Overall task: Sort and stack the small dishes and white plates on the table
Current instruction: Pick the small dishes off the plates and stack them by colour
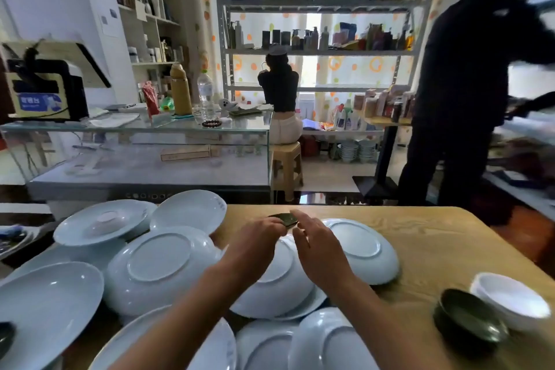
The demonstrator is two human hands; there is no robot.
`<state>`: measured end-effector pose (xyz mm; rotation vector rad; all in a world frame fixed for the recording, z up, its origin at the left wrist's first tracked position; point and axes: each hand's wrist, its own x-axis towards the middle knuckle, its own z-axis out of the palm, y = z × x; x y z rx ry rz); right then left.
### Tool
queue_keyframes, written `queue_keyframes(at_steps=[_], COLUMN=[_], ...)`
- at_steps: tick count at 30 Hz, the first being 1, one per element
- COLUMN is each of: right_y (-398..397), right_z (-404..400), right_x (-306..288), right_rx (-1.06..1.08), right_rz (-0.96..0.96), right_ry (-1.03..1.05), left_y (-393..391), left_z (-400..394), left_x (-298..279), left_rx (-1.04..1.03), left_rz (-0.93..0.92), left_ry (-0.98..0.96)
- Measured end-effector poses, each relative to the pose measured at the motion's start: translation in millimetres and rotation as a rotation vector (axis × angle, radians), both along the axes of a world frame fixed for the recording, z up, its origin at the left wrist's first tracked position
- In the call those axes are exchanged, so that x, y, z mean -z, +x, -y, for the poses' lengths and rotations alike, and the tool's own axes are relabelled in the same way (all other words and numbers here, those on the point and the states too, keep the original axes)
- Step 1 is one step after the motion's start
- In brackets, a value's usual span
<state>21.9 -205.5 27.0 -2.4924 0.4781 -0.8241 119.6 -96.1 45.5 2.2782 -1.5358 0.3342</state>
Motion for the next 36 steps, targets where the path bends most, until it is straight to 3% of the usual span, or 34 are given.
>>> queue_keyframes(at_steps=[7,14,23,31,36], right_y=[-104.6,-198.5,-256.5,-253.5,-226.1], right_z=[32.2,64.2,75.2,59.1,28.7], right_x=[-1.7,18.0,48.2,53.1,29.1], right_rx=[0.118,0.375,0.609,0.681,0.607], right_rz=[0.078,0.159,0.054,-0.124,-0.162], right_ry=[0.058,0.097,0.119,0.192,0.09], left_y=[-90.0,-154.0,-183.0,-173.9,-154.7], left_z=[31.0,69.1,82.6,62.8,33.0], left_x=[-15.8,-2.1,9.6,3.5,0.1], left_rx=[0.24,0.478,0.442,0.383,0.314], left_rz=[0.05,0.054,0.033,-0.003,-0.016], left_ry=[-0.047,-0.14,-0.121,-0.12,-0.121])
